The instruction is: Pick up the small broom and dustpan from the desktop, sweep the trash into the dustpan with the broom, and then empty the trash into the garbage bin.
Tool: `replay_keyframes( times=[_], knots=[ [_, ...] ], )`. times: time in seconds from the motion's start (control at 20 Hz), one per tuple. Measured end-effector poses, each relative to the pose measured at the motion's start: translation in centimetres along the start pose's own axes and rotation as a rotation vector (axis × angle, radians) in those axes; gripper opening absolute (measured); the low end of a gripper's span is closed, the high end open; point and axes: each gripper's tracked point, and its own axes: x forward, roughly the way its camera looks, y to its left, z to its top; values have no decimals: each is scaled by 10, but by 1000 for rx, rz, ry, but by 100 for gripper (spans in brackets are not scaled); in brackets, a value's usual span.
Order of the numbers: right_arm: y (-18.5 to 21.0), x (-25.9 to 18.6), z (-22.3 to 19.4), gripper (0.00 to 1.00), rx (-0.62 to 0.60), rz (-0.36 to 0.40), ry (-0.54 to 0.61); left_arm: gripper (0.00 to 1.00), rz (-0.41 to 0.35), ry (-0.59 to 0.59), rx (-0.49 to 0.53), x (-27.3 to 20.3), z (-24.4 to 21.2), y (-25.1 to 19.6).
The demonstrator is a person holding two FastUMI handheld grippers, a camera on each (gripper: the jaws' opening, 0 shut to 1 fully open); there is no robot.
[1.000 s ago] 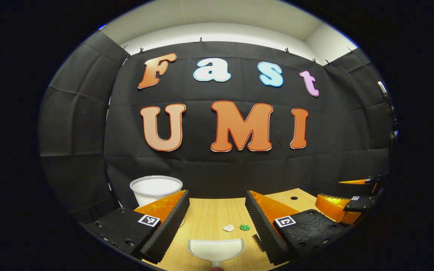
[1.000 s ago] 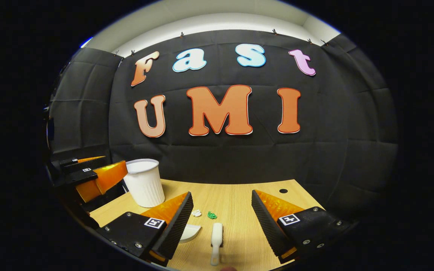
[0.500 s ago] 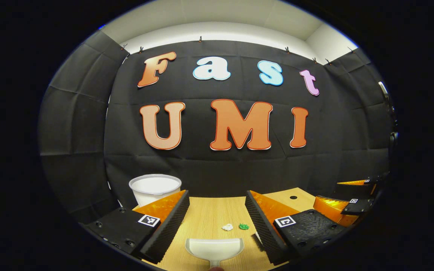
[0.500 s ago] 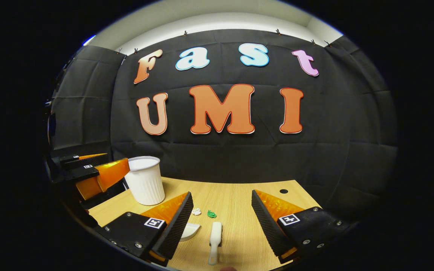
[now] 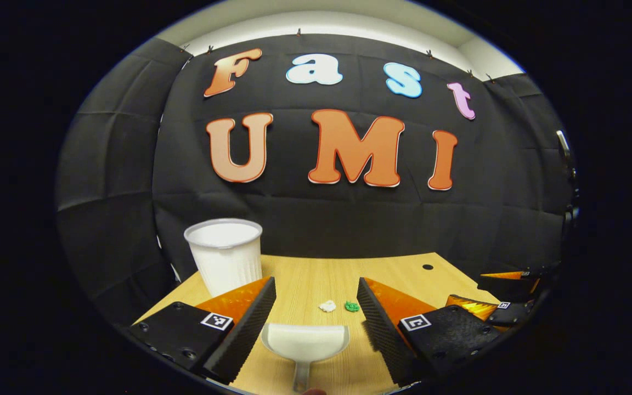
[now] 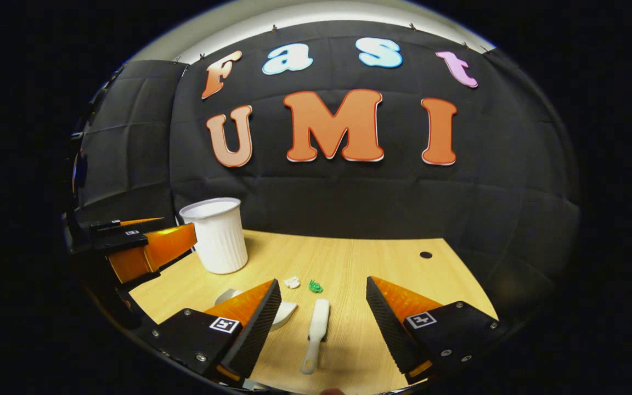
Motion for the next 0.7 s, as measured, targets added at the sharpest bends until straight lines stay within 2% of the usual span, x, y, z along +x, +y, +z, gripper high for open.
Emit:
replay_keyframes(
  times=[0.25, 0.45, 0.7],
  knots=[
    [-2, 12, -47, 94, -33, 63, 135, 95, 73, 139, -20, -1, -53, 4],
    [10, 22, -86, 94, -33, 107, 261, 95, 91, 264, -19, -6, -97, 11],
    [21, 46, -122, 94, -29, 76, 396, 95, 75, 426, -51, 23, -148, 29]
  ],
)
